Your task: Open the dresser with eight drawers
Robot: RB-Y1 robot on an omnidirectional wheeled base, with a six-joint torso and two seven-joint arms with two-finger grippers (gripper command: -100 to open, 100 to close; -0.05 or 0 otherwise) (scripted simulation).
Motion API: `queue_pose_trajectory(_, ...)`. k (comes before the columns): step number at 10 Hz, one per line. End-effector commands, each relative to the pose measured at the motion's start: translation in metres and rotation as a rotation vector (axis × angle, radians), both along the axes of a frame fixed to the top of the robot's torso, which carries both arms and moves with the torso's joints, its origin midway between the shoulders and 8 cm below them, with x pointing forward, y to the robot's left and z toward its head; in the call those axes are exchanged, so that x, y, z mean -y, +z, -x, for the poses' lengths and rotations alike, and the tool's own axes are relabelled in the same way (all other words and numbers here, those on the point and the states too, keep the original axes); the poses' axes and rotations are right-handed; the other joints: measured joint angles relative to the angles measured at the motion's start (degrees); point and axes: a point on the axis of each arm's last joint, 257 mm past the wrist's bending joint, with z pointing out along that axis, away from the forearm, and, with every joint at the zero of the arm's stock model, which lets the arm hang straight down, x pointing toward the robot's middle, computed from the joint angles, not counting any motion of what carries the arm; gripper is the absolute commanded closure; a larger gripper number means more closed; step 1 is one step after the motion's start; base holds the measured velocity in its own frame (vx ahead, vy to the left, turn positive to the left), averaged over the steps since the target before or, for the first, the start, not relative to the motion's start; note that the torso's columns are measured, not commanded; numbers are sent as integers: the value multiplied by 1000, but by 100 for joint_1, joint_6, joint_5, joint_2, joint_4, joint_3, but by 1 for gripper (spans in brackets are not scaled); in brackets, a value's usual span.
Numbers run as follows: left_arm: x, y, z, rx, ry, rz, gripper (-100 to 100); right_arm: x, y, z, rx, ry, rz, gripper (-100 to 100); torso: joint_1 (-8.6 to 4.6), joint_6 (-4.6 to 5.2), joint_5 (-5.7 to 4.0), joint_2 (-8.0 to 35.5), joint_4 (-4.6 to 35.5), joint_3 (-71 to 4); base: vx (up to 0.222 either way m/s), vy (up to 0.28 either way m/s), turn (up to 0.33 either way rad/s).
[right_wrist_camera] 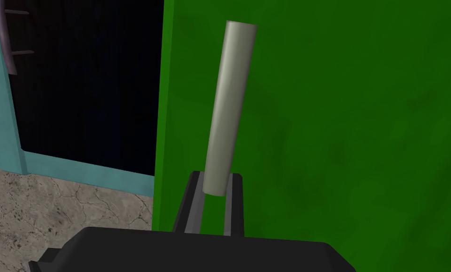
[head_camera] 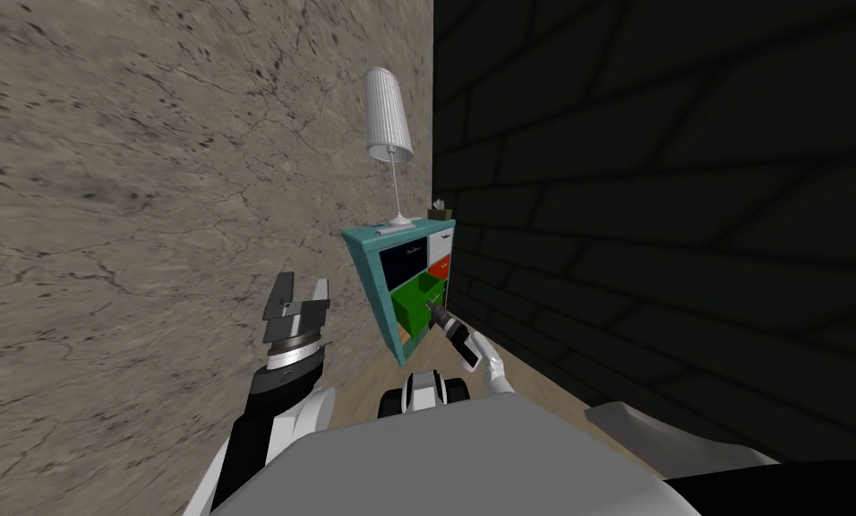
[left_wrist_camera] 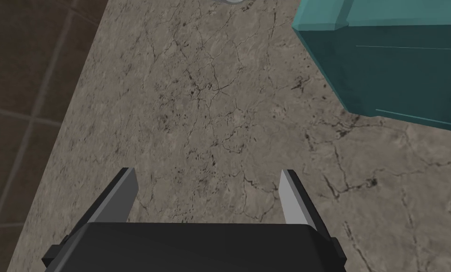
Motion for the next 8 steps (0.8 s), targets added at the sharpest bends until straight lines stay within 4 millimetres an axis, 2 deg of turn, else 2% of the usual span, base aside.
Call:
queue_pose_trajectory(1,0,0,0,0,0,0,0,3,9,-13,-4,-6,3,-100,29,-9,5,-15,-8,-8,-54,-3,35)
queue_pose_trajectory(2,0,0,0,0,0,0,0,5,14,-20,-5,-10,4,-100,56,-16,10,-49,-27,-27,-33,25,42)
queue_pose_trajectory(8,0,0,0,0,0,0,0,14,42,-52,-4,-36,6,-100,19,-12,1,-15,-16,-8,-48,2,44)
